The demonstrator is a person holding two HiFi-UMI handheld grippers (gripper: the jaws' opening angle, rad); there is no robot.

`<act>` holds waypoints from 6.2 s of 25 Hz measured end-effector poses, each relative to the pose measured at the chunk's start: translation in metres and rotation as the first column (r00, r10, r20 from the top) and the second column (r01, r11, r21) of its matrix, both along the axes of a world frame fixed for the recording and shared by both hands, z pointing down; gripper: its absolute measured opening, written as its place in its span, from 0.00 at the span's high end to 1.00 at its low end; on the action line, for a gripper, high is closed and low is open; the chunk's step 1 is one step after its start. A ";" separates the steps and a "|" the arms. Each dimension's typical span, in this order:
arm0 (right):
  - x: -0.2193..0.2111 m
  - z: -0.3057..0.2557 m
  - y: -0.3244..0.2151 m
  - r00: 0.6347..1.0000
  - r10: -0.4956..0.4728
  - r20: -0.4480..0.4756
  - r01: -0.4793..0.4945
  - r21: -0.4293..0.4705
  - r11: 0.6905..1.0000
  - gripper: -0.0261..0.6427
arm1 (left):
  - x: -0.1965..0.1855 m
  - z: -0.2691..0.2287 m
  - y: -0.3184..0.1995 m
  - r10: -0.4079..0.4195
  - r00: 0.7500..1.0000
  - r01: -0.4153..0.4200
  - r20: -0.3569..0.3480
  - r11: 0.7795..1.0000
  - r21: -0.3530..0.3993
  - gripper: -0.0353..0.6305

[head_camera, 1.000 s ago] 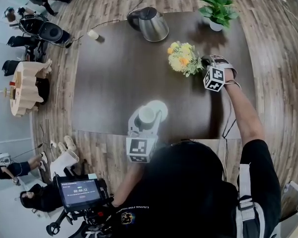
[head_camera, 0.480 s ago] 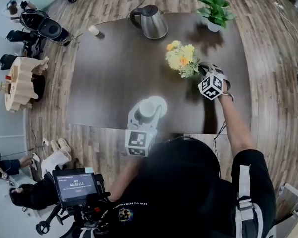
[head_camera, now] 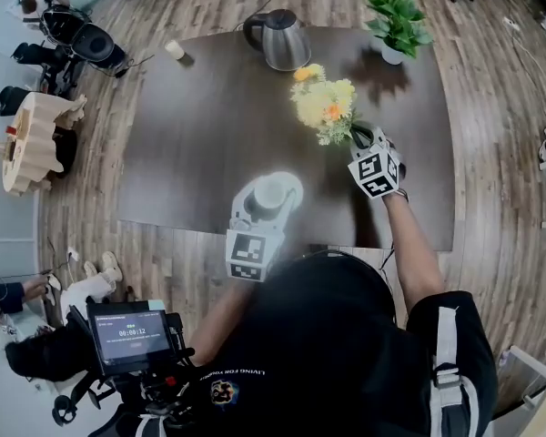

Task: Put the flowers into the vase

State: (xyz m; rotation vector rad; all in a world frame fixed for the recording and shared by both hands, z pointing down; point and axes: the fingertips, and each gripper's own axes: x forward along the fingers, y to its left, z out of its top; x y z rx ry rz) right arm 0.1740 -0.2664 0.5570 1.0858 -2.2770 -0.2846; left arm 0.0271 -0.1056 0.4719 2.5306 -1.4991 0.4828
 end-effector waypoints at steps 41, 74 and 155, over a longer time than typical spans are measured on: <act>-0.117 -0.253 0.147 0.665 -0.540 0.515 0.451 0.299 0.841 0.91 | -0.010 0.031 -0.020 0.072 0.992 -0.070 0.099 0.997 -0.025 0.58; -0.145 -0.221 0.164 0.677 -0.501 0.540 0.477 0.197 0.857 0.91 | -0.008 0.013 -0.031 0.079 0.991 -0.081 0.110 0.997 0.014 0.58; -0.180 -0.132 0.154 0.809 -0.376 0.452 0.488 -0.162 0.858 0.62 | -0.045 0.009 -0.067 -0.046 0.998 0.045 0.049 0.999 0.008 0.58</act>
